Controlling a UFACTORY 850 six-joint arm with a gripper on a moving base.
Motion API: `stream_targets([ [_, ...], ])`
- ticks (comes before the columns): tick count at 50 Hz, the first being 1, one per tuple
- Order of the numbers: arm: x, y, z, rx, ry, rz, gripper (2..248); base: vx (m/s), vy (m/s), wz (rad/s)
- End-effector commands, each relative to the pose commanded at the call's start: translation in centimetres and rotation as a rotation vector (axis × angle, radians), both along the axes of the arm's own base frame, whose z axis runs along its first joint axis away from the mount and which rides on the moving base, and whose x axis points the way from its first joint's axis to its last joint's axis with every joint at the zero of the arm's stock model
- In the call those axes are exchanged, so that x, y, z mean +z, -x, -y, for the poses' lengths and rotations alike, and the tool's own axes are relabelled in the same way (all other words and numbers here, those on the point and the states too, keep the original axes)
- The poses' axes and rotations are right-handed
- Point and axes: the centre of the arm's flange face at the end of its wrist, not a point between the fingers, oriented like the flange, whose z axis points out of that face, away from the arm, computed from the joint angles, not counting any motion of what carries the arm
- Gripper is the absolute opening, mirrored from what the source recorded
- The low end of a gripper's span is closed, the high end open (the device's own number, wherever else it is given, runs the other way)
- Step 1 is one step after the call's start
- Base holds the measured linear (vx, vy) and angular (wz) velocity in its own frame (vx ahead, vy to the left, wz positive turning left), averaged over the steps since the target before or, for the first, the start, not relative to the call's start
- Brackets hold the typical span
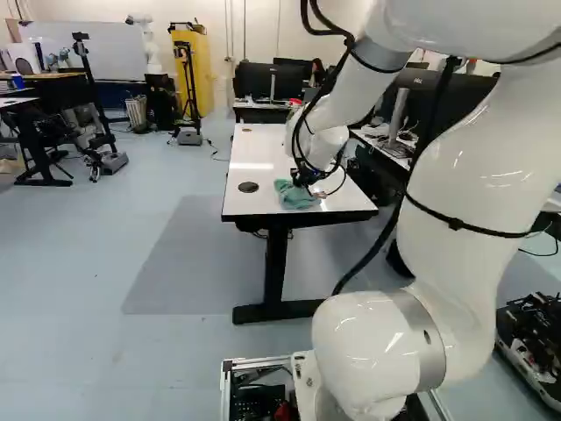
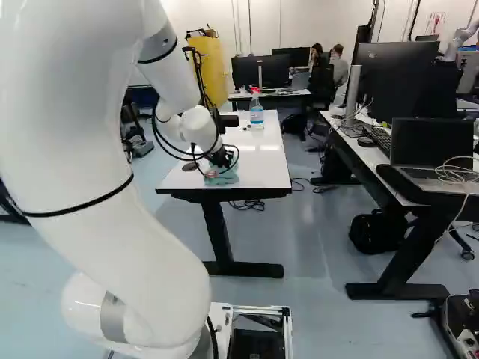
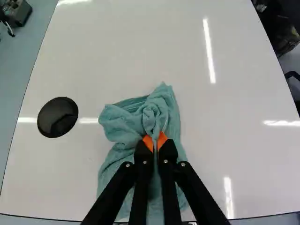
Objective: Clean the table with the green towel
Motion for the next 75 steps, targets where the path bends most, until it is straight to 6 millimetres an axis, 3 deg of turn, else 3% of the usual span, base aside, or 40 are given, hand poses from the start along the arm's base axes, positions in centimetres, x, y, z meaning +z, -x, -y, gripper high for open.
stream_targets([
  [5,0.0,-0.9,0.0,0.000,0.000,0.002,30,0.000,0.000,0.000],
  [17,0.4,-0.8,0.0,0.000,0.000,0.010,30,0.000,0.000,0.000],
  [75,5.8,3.5,-0.9,-0.003,-0.036,-0.145,30,0.000,0.000,0.000],
])
